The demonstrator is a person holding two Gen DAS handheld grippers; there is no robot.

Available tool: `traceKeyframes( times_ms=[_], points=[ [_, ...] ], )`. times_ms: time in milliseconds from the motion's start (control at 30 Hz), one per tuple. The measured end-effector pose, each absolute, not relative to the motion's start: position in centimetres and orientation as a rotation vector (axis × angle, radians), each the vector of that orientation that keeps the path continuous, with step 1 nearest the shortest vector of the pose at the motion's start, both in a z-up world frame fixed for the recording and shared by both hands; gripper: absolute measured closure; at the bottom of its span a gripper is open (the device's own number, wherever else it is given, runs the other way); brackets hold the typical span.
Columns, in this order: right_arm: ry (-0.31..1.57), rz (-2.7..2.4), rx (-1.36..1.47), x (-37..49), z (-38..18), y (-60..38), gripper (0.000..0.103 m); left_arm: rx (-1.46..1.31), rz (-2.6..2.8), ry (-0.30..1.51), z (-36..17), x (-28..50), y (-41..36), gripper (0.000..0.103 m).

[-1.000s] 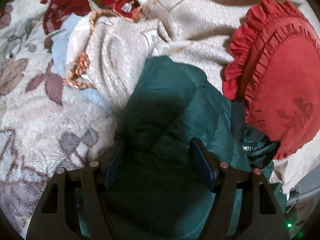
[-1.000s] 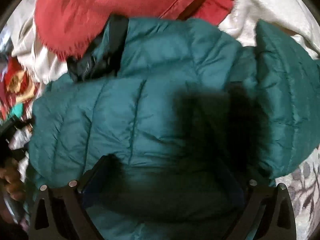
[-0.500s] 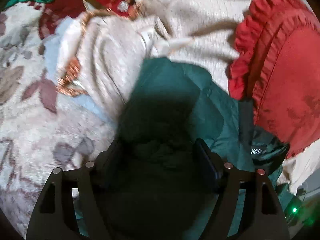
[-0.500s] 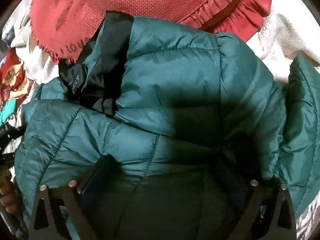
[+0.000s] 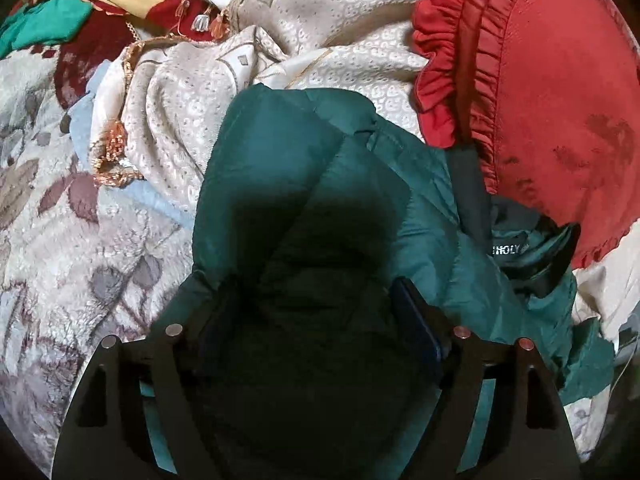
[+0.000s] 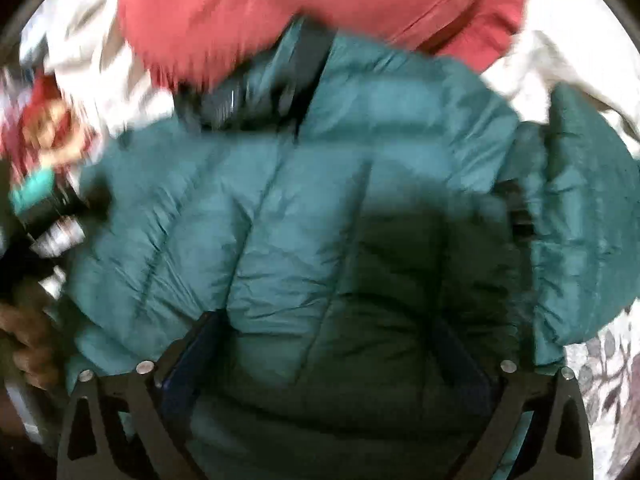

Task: Fold large clothes

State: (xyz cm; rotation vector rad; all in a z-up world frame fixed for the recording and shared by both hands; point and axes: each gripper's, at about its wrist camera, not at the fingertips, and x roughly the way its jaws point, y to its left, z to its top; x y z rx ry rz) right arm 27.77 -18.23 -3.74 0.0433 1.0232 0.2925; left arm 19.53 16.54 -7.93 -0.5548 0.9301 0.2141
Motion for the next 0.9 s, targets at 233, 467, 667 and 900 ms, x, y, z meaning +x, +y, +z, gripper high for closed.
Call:
traceKeyframes(
  times_ms=[233, 467, 667, 900],
  points=[
    [0.755, -0.088, 0.003, 28.4, 5.7, -34.8, 0.005, -0.570, 0.241, 0.848, -5.7, 17.8, 17.1, 0.024],
    [0.811, -0.348, 0.337, 29.8, 4.8, -57.2, 0.018, -0.530, 0.247, 0.826, -5.0, 18.6, 16.4, 0.024],
    [0.766, -0.181, 0.366, 32.9, 2.8, -59.2, 0.023, -0.515, 0.272, 0.832, -5.6, 19.1, 15.2, 0.024],
    [0.737, -0.258, 0.377, 33.6, 2.7, -60.0, 0.090, -0.531, 0.284, 0.838, -5.7, 19.0, 15.4, 0.024]
  ],
)
